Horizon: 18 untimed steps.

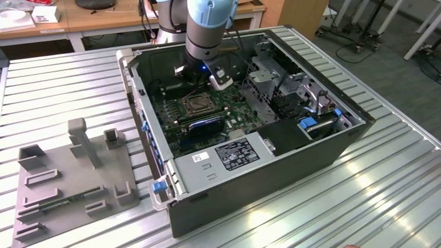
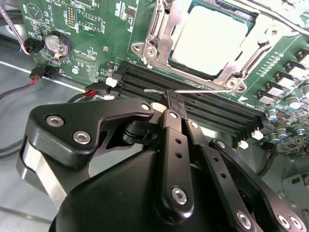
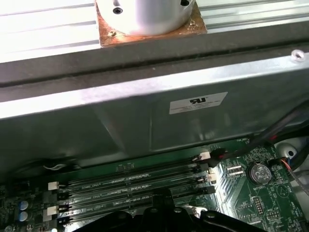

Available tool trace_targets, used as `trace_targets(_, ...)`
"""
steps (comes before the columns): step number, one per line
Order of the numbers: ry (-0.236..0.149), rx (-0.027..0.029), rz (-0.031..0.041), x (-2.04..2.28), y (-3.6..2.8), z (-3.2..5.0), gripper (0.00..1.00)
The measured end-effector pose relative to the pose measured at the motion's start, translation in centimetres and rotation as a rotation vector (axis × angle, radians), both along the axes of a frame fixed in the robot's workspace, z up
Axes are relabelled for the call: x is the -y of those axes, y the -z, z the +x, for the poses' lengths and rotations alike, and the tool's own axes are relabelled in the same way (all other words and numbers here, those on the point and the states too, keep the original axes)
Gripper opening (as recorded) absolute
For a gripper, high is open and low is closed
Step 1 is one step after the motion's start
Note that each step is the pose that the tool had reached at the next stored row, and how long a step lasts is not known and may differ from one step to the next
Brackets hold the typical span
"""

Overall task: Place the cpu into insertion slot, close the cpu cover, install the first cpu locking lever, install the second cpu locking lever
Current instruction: 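Install the first cpu locking lever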

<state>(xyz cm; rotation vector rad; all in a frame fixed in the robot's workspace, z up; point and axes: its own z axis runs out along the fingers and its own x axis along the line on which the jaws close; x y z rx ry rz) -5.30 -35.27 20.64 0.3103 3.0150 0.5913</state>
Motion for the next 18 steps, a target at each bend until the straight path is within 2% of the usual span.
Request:
trace_targets(6, 0.000, -0.0012, -0.0004, 0.00, 0.34, 0.33, 0.11)
trace_targets(10, 0.000, -0.0034, -0.0032, 0.00, 0.48, 0.57, 0.11)
trace_targets(13, 0.000, -0.0071, -0.0101, -0.01, 0.61, 0.74, 0.11)
trace_targets(18, 0.000, -0.0211, -0.0294, -0.07, 0.89, 1.08, 0.11)
